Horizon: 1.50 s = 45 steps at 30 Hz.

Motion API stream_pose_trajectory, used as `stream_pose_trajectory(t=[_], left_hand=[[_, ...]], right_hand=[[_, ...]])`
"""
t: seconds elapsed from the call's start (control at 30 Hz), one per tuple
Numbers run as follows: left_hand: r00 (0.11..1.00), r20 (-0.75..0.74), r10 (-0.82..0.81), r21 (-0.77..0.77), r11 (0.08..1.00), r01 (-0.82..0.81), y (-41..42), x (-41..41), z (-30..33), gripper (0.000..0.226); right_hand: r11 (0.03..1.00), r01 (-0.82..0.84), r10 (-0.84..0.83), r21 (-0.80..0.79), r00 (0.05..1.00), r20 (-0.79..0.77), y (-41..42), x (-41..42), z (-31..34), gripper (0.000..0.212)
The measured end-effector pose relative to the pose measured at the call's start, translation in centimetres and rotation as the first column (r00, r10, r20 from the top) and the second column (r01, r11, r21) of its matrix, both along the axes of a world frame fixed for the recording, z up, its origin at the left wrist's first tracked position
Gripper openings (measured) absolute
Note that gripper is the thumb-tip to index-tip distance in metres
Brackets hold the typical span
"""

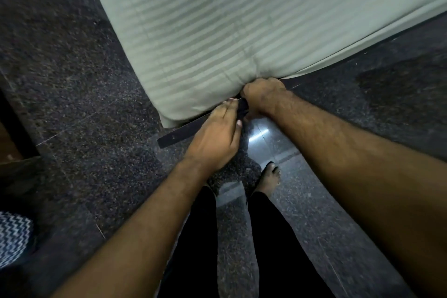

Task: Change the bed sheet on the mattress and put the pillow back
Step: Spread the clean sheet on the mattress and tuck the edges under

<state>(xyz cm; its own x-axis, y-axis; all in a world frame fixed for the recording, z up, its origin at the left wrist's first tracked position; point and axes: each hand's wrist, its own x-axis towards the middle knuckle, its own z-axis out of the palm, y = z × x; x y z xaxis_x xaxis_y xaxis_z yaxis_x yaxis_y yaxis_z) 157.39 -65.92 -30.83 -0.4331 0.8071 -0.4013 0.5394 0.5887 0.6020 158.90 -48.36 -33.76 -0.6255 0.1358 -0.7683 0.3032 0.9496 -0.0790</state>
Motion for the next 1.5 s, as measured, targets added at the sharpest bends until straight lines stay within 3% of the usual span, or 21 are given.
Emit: stream_pose_trajectory(t=[0.13, 0.2, 0.33, 0.43, 0.5, 0.57, 0.63, 0.67, 0.73, 0.8, 0.87, 1.0, 1.07, 1.17, 1.3, 1.5], left_hand=[[0.995, 0.048, 0.091, -0.099, 0.991, -0.086, 3.6, -0.4, -1.7, 0.058], [0.982, 0.093, 0.163, -0.132, 0.98, -0.15, 4.0, -0.8, -2.4, 0.055], [0.994, 0.04, 0.1, -0.148, 0.985, -0.093, 3.9, -0.9, -3.0, 0.057], [0.996, 0.006, 0.086, -0.191, 0.978, -0.083, 5.1, -1.4, -2.3, 0.045], [0.997, -0.072, 0.029, -0.354, 0.934, -0.053, 7.2, -1.9, -1.0, 0.036], [0.967, -0.25, -0.043, -0.462, 0.883, -0.08, 9.9, -1.7, 1.0, 0.028], [0.903, -0.423, -0.07, -0.381, 0.918, -0.107, 12.9, -1.0, 3.2, 0.022], [0.9, -0.434, -0.041, -0.31, 0.945, -0.107, 14.1, -0.7, 3.6, 0.023], [0.947, -0.32, -0.043, -0.259, 0.965, -0.044, 15.5, -0.1, 3.6, 0.028], [0.955, -0.238, -0.178, -0.219, 0.968, 0.125, 15.9, 0.5, 2.1, 0.029], [0.949, -0.227, -0.219, -0.158, 0.97, 0.186, 15.8, 0.9, 0.0, 0.032], [0.944, -0.303, -0.129, -0.04, 0.992, 0.123, 15.0, 2.3, -2.6, 0.042], [0.903, -0.406, -0.142, -0.038, 0.99, 0.138, 14.1, 3.7, -3.4, 0.054], [0.855, -0.511, -0.09, 0.048, 0.99, 0.133, 13.1, 5.4, -3.8, 0.061], [0.86, -0.505, -0.072, 0.063, 0.991, 0.12, 13.2, 5.9, -4.7, 0.059], [0.881, -0.471, -0.035, -0.077, 0.997, -0.001, 14.8, 8.3, -4.1, 0.07]], right_hand=[[0.993, -0.076, 0.043, -0.087, 0.943, -0.329, 1.4, 2.9, -0.4, 0.036], [0.986, -0.071, -0.006, -0.149, 0.888, -0.461, 1.8, 4.6, -1.3, 0.034], [0.981, -0.051, -0.077, -0.187, 0.782, -0.619, 1.4, 7.4, -2.5, 0.041], [0.962, 0.027, -0.226, -0.27, 0.632, -0.741, 1.3, 9.4, -1.0, 0.039], [0.948, 0.163, -0.319, -0.274, 0.533, -0.784, 2.9, 10.2, 0.6, 0.036], [0.934, 0.285, -0.336, -0.216, 0.494, -0.802, 5.8, 10.8, 1.4, 0.03], [0.933, 0.344, -0.285, -0.102, 0.54, -0.792, 9.3, 11.8, 1.5, 0.029], [0.939, 0.34, -0.254, -0.054, 0.577, -0.776, 10.8, 12.3, 1.4, 0.031], [0.969, 0.246, -0.178, -0.014, 0.657, -0.732, 13.2, 13.2, 1.0, 0.04], [0.99, 0.142, -0.09, 0.014, 0.696, -0.712, 14.6, 13.4, 0.5, 0.042], [0.993, 0.09, -0.004, 0.077, 0.675, -0.738, 15.6, 13.4, 0.0, 0.035], [0.967, 0.002, 0.204, 0.253, 0.585, -0.785, 16.3, 13.2, -0.8, 0.02], [0.973, -0.007, 0.193, 0.231, 0.573, -0.797, 16.5, 13.1, -1.3, 0.02], [0.994, -0.087, 0.108, 0.067, 0.645, -0.757, 17.3, 12.9, -1.1, 0.024], [0.987, -0.142, 0.061, -0.074, 0.758, -0.649, 18.8, 13.3, -0.1, 0.03], [0.995, -0.099, 0.057, -0.03, 0.768, -0.638, 17.4, 12.9, 0.2, 0.035]])
